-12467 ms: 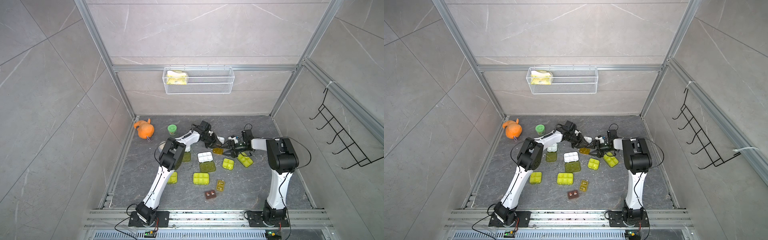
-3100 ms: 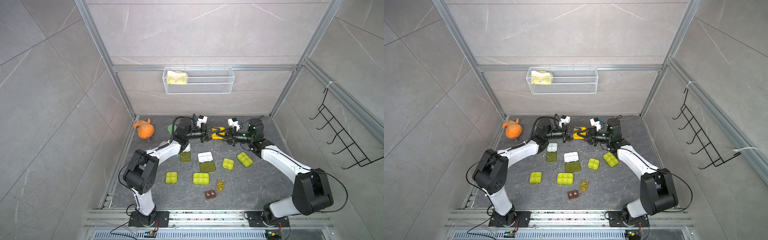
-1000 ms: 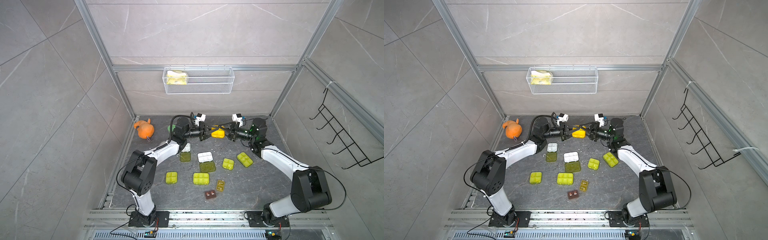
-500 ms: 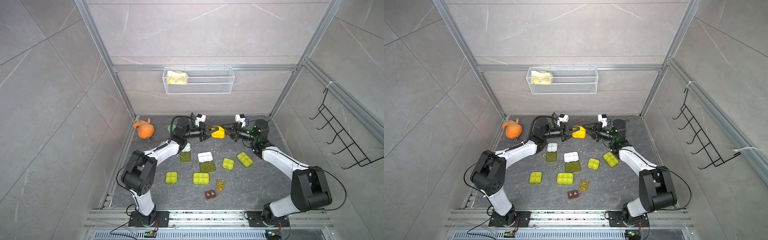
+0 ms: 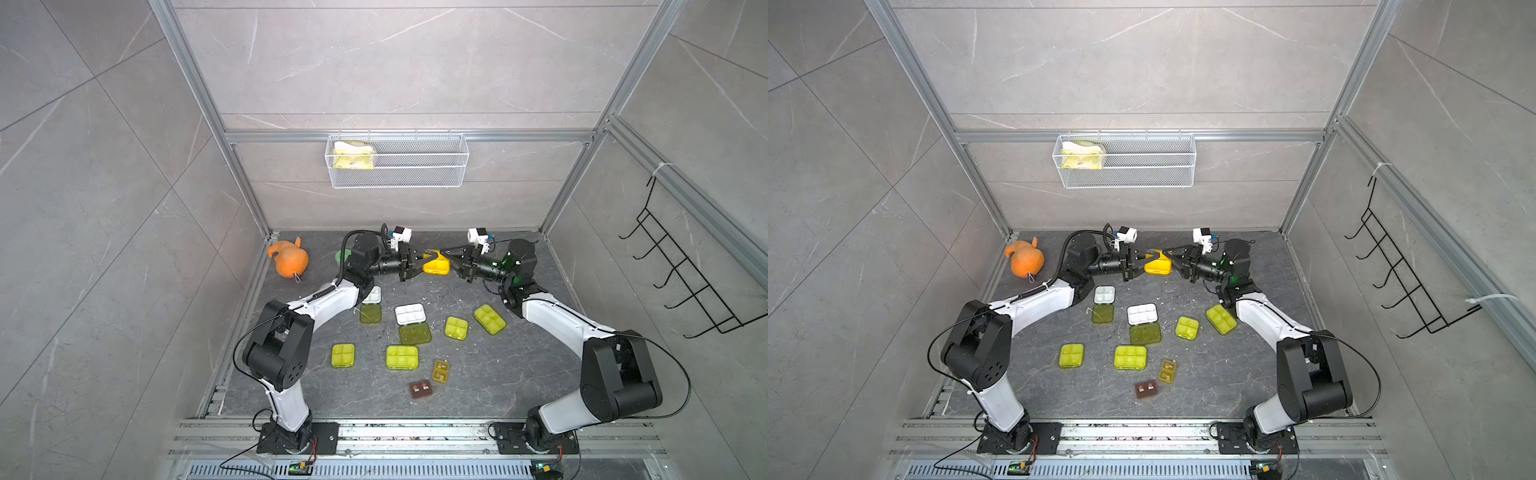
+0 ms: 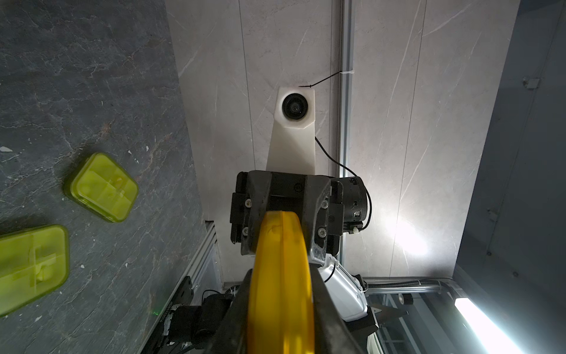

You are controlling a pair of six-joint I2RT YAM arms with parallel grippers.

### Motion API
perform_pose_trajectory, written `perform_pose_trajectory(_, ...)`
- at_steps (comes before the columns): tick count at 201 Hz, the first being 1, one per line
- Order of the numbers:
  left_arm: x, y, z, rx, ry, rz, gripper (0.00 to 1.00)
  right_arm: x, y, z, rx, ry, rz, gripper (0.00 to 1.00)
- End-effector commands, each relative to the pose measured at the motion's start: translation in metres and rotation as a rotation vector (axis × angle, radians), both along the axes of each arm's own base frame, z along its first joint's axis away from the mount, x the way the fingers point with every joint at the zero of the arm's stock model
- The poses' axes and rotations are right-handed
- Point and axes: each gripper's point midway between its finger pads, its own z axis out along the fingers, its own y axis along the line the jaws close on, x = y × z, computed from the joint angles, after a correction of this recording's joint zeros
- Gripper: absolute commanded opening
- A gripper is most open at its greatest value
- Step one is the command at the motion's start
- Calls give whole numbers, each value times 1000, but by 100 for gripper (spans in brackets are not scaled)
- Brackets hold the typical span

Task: Close pillboxes
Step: Close the lid on the pillbox, then place the pillbox at the center of the board.

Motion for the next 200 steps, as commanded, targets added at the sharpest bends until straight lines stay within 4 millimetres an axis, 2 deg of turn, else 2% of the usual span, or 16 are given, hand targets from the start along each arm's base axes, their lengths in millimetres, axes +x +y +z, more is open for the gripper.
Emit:
perform_pose_trajectory(1,-1,-3,21,-45,-63,-39,18,-4,6,-12,-1,16,31,25)
perform_pose_trajectory(32,0,-4,19,-43,-59,-45,22,-3,5,-12,-1,17,26,20)
perform_pose_trajectory(55,2,-4,15,-37,-50,-43,40,-2,5,-15,-4,20,20,19)
perform_pose_trajectory(72,4,-2,9,-22,-39,-40,62,0,4,-18,-8,23,14,19)
perform_pose_trajectory(78,6,0,8,-14,-37,-33,77,0,3,-20,-10,28,13,19)
perform_pose_trajectory(81,6,1,6,-8,-36,-32,95,1,2,-22,-11,30,9,19)
perform_pose_trajectory(84,6,2,3,2,-29,-30,99,2,1,-22,-12,29,9,19)
perform_pose_trajectory(100,8,14,-7,56,-19,-5,100,7,-6,-31,-23,39,-8,19)
perform_pose_trajectory(113,8,30,-27,151,26,22,100,13,-13,-44,-43,57,-17,19)
perform_pose_trajectory(139,1,84,-66,451,64,123,100,25,-26,-86,-121,106,-25,19)
perform_pose_trajectory(157,-11,117,-81,635,60,150,100,35,-38,-118,-165,142,-44,19)
perform_pose_trajectory(200,-42,155,-105,735,136,176,100,55,-51,-182,-305,194,-25,19)
